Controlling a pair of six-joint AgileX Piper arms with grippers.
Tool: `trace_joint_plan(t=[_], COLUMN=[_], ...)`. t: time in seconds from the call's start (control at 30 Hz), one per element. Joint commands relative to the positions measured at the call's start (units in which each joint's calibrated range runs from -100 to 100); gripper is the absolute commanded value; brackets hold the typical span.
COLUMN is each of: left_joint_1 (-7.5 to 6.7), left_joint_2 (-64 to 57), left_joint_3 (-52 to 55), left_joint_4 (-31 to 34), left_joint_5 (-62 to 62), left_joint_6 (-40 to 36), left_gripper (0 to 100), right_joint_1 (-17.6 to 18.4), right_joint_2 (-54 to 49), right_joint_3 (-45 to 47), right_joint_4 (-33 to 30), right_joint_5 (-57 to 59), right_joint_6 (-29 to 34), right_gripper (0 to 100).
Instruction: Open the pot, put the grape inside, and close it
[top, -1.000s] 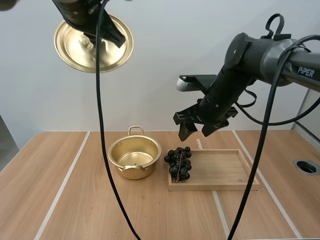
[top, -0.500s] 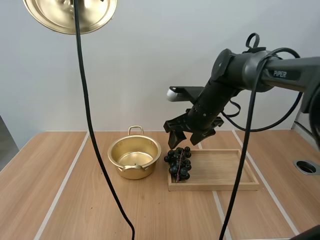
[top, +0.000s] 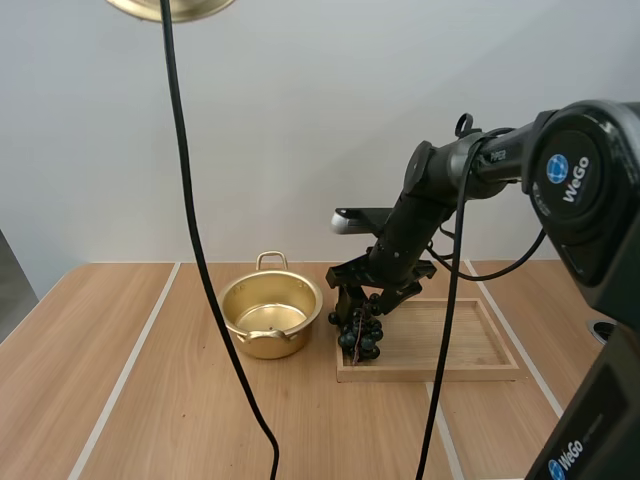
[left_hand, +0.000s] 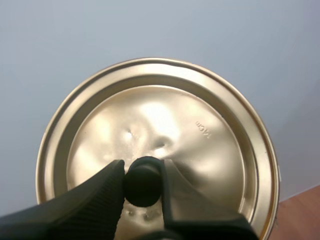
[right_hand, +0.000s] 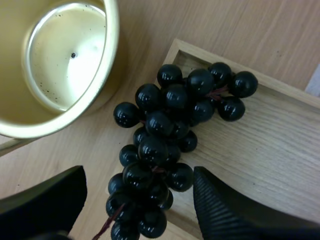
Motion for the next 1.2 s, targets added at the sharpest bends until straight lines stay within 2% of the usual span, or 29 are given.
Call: trace_joint_plan(t=[0.0, 0.13, 0.6, 0.63, 0.7, 0.77, 0.83, 0.87, 1.17], left_joint_1=[0.06, 0.06, 0.06, 0.06, 0.06, 0.06, 0.06, 0.06, 0.06], left_joint_2=[-0.53, -0.59, -0.59, -0.59, -0.59, -0.59, -0.59, -0.59, -0.89], left_joint_3=[-4.12, -7.06, -8.8, -8.8, -8.8, -8.8, -8.8, -8.8, -8.8], left_joint_4=[-4.47, -7.37, -7.62, -7.59, -7.59, -7.59, -7.59, -7.59, -8.41], left_joint_5=[-0.74, 0.05, 0.05, 0.24, 0.33, 0.55, 0.55, 0.55, 1.42], left_joint_6=[-0.25, 0.27, 0.34, 0.34, 0.34, 0.34, 0.34, 0.34, 0.34], left_gripper=[0, 0, 0, 0, 0, 0, 0, 0, 0], right_joint_1=[0.04, 0.04, 0.04, 0.04, 0.04, 0.04, 0.04, 0.04, 0.04], right_joint_2=[2.09, 4.0, 8.79, 8.79, 8.79, 8.79, 8.79, 8.79, 7.53], right_joint_3=[0.08, 0.2, 0.2, 0.2, 0.2, 0.2, 0.2, 0.2, 0.2], right_joint_4=[-0.85, -2.51, -2.92, -2.92, -2.92, -2.92, -2.92, -2.92, -2.87], right_joint_5=[-0.73, -0.58, 1.52, 1.54, 1.54, 1.54, 1.54, 1.54, 3.7], right_joint_6=[-0.5, -0.26, 0.53, 0.53, 0.79, 1.66, 1.66, 1.57, 0.54], right_gripper=[100, 100, 100, 97, 74, 42, 4, 0, 0])
